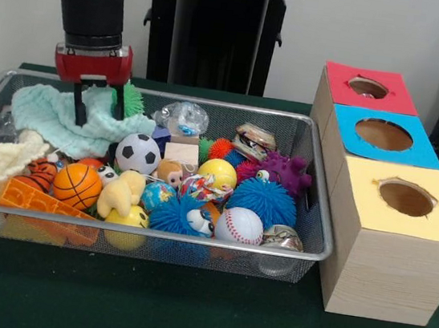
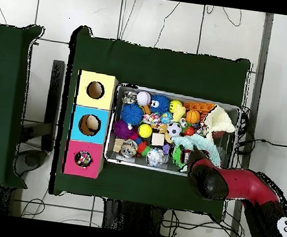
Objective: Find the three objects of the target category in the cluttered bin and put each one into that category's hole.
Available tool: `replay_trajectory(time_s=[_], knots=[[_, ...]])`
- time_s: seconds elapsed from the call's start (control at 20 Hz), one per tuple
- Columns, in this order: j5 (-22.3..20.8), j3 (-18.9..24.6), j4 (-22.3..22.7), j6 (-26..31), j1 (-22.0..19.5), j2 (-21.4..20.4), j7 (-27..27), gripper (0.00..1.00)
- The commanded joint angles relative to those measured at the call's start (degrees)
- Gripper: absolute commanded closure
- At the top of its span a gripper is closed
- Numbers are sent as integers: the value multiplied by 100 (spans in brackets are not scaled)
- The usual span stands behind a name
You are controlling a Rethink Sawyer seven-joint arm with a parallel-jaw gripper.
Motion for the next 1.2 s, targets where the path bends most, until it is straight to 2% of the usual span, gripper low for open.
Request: replay_trajectory(time_s=[0.05, 0.3, 0.4, 0.5, 0.65, 0.75, 0.95, 1.2], knots=[[-433, 396, -501, -363, 19, 219, -504, 0], [-448, 405, -498, -475, 60, 191, -424, 0], [-297, 436, -425, -350, 92, 26, -381, 0], [39, 494, -326, -45, 208, -290, -266, 0], [665, 591, -219, 621, 441, -829, -150, 0], [885, 595, -202, 871, 658, -1143, -143, 0], [1076, 256, -323, 1369, 1296, -1657, -54, 0], [1205, 61, -339, 1494, 1726, -1859, 173, 0]])
